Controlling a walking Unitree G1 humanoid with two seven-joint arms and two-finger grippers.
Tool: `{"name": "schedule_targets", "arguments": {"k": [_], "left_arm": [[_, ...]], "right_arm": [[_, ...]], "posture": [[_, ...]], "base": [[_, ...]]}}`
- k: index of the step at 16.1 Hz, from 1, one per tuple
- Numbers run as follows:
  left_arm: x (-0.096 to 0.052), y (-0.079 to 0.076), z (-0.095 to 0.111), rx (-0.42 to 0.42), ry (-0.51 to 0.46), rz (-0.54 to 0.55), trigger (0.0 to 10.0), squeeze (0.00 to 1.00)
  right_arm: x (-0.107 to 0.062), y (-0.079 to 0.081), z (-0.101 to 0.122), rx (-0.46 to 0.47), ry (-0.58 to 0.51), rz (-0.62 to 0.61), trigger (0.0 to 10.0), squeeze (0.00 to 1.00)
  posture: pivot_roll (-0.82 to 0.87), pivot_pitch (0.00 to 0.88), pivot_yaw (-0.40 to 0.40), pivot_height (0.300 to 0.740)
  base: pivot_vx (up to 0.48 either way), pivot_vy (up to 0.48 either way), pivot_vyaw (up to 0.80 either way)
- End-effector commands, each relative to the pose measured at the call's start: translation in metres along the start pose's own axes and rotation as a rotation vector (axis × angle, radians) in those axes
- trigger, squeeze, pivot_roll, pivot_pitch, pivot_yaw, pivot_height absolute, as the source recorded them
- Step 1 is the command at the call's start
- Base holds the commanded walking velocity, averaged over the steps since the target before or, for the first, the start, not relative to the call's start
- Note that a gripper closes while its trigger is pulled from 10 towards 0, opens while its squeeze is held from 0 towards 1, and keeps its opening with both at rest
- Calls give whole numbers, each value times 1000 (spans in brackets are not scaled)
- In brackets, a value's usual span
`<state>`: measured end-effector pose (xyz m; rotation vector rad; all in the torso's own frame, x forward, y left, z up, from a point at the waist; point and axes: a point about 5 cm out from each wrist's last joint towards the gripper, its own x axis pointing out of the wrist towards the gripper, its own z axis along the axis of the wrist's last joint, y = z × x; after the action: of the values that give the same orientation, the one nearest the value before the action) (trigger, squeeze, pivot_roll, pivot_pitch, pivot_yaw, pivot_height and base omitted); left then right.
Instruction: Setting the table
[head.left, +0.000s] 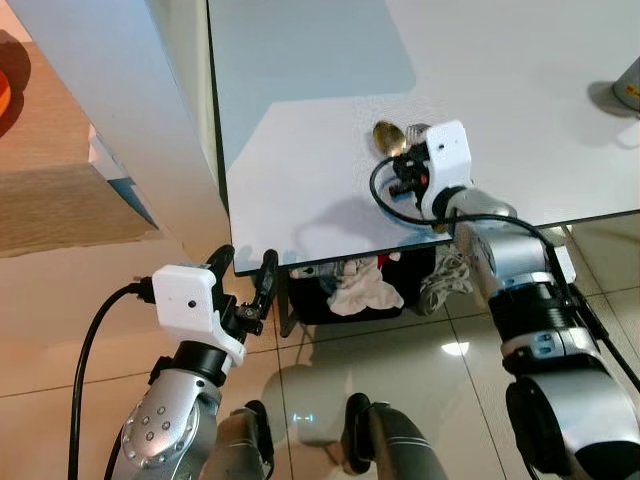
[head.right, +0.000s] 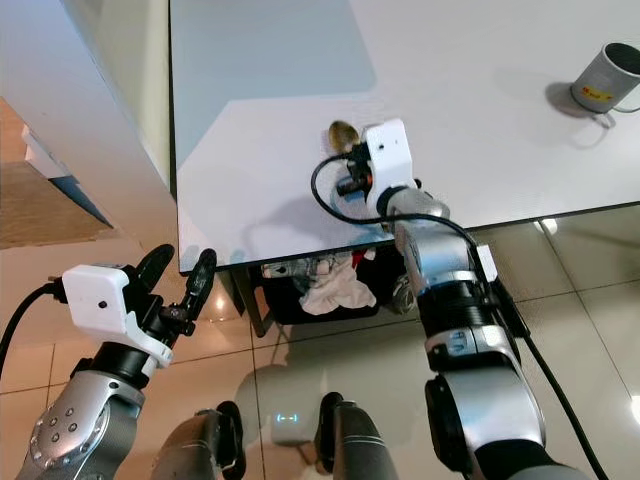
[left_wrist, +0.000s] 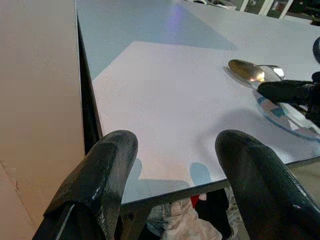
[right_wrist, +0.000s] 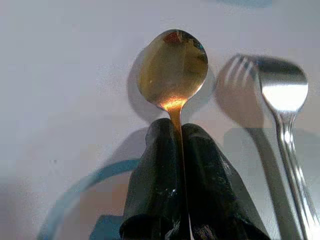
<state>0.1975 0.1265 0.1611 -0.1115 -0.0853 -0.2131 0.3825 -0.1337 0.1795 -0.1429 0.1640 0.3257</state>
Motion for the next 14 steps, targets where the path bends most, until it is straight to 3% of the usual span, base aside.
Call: {"name": "schedule_targets", "arguments": {"k": [1, 3, 4, 5, 6, 11, 14], "left_arm": [[-1, -1, 2, 5, 2, 2, 10000, 0], [0, 0, 6, 7, -11, 4, 10000, 0], [0, 1, 6, 9, -12, 3, 10000, 0], [1, 1, 6, 17, -8, -2, 10000, 0], [1, 2, 6, 30, -6, -6, 10000, 0], [3, 1, 7, 24, -9, -10, 10000, 0], [5, 3, 7, 22, -14, -6, 10000, 0]], "right_arm": [[-3, 0, -8, 13, 19, -7, 10000, 0], [-3, -2, -5, -4, -4, -52, 10000, 0], [-3, -3, -3, -33, -20, -73, 10000, 94], [-3, -3, -3, -25, -20, -78, 10000, 957], [-3, -2, -4, -25, -18, -79, 10000, 1000], [-3, -3, 5, -47, -70, -80, 10000, 1000], [-9, 4, 39, -75, -249, -62, 10000, 1000]], "posture": [[-57, 320, -35, 740], [-46, 318, -29, 740], [-47, 317, -28, 740], [-44, 316, -28, 740], [-45, 317, -26, 740], [-44, 304, -27, 740], [-42, 292, -25, 740]], "base": [[0, 0, 0], [0, 0, 0], [0, 0, 0], [0, 0, 0], [0, 0, 0], [0, 0, 0], [0, 0, 0]]}}
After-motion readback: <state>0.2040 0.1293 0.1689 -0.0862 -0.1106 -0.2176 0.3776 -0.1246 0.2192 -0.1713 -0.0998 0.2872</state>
